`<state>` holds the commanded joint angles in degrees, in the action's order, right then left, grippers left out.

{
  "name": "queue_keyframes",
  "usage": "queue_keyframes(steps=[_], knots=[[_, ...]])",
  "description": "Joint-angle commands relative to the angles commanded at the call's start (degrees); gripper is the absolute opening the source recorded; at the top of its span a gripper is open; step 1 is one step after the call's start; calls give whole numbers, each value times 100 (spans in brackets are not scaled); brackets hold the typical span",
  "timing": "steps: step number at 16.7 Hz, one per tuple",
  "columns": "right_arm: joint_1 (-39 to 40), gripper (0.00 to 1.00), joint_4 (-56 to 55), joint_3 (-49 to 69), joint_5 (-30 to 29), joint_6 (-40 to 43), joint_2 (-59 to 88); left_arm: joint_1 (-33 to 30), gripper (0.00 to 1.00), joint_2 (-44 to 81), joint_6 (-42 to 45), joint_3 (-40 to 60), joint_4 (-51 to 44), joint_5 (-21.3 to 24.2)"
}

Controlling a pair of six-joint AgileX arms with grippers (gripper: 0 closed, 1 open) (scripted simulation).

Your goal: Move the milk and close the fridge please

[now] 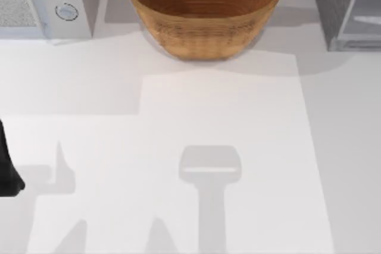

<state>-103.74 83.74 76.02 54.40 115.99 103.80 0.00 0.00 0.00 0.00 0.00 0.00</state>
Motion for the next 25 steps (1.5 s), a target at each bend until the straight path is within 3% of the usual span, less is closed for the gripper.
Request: queue_keyframes(steps=[6, 10, 14, 21, 25], knots=[[183, 100, -184, 72, -93, -149, -71, 0, 100, 0, 0, 0, 0, 0], [989, 100, -1189, 203, -226, -982, -100, 0, 100, 0, 0, 0, 0, 0], [1853, 100, -2475, 105, -408, -2539, -14, 0, 100, 0, 0, 0, 0, 0], [3748, 100, -5152, -59, -575, -6327, 148, 0, 100, 0, 0, 0, 0, 0], [4703, 100, -6316, -70, -901, -7594, 68, 0, 100, 0, 0, 0, 0, 0]])
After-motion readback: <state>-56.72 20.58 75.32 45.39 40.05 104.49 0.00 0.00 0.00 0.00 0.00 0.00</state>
